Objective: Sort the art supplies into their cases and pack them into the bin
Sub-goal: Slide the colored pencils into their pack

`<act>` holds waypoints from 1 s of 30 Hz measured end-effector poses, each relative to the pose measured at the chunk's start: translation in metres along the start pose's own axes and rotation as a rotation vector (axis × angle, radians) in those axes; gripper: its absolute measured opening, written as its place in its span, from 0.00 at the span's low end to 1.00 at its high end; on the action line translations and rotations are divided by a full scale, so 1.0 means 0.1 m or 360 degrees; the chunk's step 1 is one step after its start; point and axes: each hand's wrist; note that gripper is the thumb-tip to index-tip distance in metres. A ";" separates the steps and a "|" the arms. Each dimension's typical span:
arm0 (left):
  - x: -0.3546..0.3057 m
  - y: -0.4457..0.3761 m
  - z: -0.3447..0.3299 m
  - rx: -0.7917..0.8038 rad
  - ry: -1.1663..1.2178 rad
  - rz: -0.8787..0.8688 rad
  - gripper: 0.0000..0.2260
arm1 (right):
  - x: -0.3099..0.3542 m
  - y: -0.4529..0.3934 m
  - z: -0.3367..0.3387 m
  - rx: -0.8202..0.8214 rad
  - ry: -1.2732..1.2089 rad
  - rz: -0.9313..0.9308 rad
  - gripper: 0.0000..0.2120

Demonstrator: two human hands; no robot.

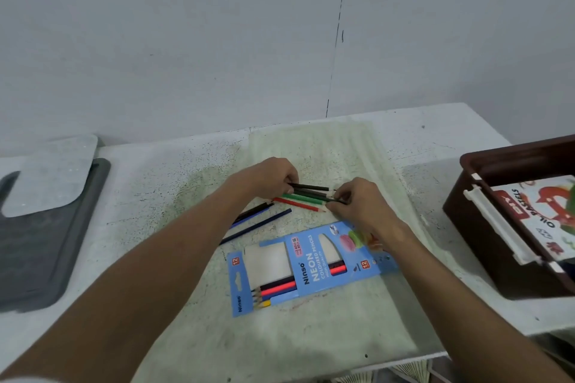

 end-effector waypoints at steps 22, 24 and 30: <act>-0.66 1.28 -0.37 -0.1095 0.1821 0.0620 0.09 | 0.41 -0.15 -0.08 0.0371 0.0268 0.0219 0.04; -0.73 1.38 -0.56 -0.1150 0.1922 0.0674 0.07 | 0.41 -0.12 -0.08 0.0392 0.0296 0.0232 0.06; -0.56 1.75 -0.88 -0.1533 0.2059 0.1062 0.04 | 0.35 0.09 0.08 0.0329 0.0039 0.0141 0.08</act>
Point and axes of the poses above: each hand's wrist, its own y-axis away from the middle knuckle, its own z-axis out of the back of the hand, x = y × z, and after that the axes turned 4 degrees about -z, right-handed
